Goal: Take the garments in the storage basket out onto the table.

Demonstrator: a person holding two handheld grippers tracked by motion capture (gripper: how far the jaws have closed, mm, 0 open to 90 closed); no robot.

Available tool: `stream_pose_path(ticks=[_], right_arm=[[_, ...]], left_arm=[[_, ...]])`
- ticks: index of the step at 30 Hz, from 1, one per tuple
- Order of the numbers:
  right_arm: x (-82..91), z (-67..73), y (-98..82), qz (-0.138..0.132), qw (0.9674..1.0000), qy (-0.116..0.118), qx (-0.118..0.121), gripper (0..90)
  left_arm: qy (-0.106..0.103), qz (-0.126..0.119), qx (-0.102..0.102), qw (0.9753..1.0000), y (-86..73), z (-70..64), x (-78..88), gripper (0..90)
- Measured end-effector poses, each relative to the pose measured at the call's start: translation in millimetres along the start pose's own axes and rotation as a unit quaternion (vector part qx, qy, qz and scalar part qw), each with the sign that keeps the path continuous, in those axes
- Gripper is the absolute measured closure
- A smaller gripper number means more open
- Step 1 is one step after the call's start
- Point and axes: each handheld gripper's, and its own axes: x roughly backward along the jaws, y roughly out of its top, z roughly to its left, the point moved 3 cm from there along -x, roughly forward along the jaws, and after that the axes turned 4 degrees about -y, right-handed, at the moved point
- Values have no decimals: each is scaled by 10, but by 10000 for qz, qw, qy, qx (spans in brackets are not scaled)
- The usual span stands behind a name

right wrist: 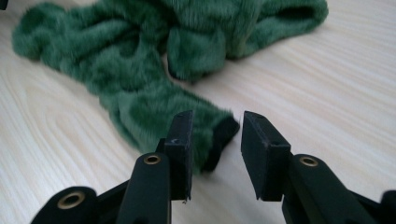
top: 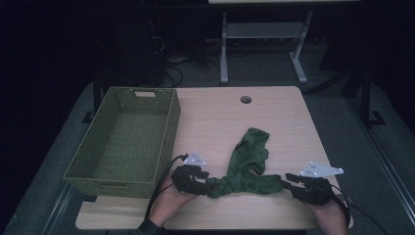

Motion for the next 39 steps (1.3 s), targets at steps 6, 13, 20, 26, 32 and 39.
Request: stream_pose_path(ticks=[6, 13, 20, 26, 32, 39], right_arm=[[-150, 43, 144, 1, 9997, 241, 19, 648], [-331, 108, 233, 128, 9993, 357, 54, 664], [-399, 145, 229, 245, 9989, 391, 101, 664], [-402, 144, 216, 247, 9988, 426, 23, 652], [-421, 134, 197, 295, 9986, 435, 62, 631], [-444, 139, 192, 352, 9984, 444, -18, 583]], left_arm=[[61, -193, -159, 9997, 311, 79, -39, 480], [71, -245, -326, 9991, 611, 229, -193, 492], [-52, -346, -549, 9979, 949, 400, -375, 498], [-420, -316, -523, 9972, 1160, 546, -631, 490], [-652, -101, -630, 9958, 1207, 558, -841, 477], [-739, 309, -765, 9938, 1148, 544, -979, 753]])
